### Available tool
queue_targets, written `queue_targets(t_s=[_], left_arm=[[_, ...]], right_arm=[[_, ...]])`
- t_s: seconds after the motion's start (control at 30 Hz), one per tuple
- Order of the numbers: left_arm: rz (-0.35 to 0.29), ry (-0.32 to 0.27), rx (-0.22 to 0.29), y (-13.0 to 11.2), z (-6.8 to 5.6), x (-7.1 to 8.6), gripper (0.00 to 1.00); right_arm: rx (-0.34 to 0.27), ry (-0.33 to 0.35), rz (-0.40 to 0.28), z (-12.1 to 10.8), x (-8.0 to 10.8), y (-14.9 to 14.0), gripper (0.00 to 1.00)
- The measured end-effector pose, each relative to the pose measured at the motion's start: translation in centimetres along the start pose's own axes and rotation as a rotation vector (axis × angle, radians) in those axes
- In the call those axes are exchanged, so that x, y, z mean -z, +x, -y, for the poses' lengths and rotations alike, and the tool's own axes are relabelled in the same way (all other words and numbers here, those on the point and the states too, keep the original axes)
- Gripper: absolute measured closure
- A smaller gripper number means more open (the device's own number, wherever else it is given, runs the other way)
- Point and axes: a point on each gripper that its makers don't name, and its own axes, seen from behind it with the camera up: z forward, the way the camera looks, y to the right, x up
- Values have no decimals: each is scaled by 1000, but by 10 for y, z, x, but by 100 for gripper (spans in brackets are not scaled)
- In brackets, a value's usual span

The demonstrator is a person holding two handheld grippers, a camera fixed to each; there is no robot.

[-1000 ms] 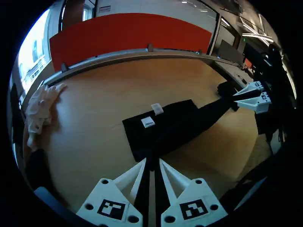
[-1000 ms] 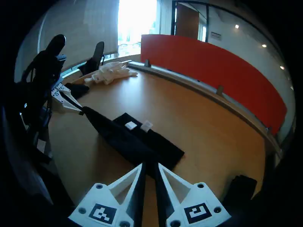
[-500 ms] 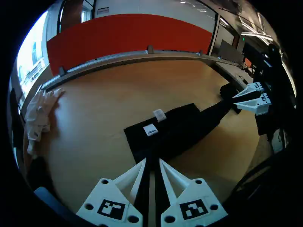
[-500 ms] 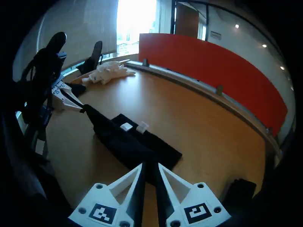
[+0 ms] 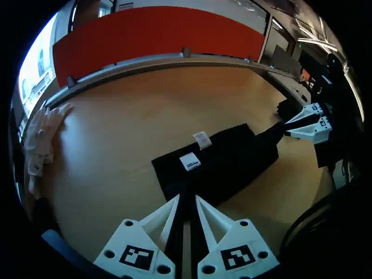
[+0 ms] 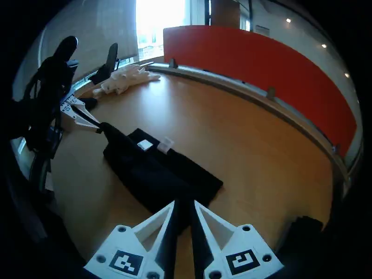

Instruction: Fold towel

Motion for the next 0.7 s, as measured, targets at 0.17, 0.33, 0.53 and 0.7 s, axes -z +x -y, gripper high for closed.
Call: queue_targets(t_s=[0.17, 0.33, 0.53, 0.7], left_arm=[[13, 4, 3, -2, 4, -14, 92], [15, 10, 7, -1, 8, -30, 92], [12, 18, 10, 2, 13, -46, 91], [9, 29, 14, 3, 18, -58, 90]], right_arm=[[-14, 2, 22, -6, -9, -7, 85], [-30, -2, 47, -12, -21, -15, 85], [-56, -9, 63, -18, -33, -22, 85], [-69, -18, 68, -22, -41, -25, 85]])
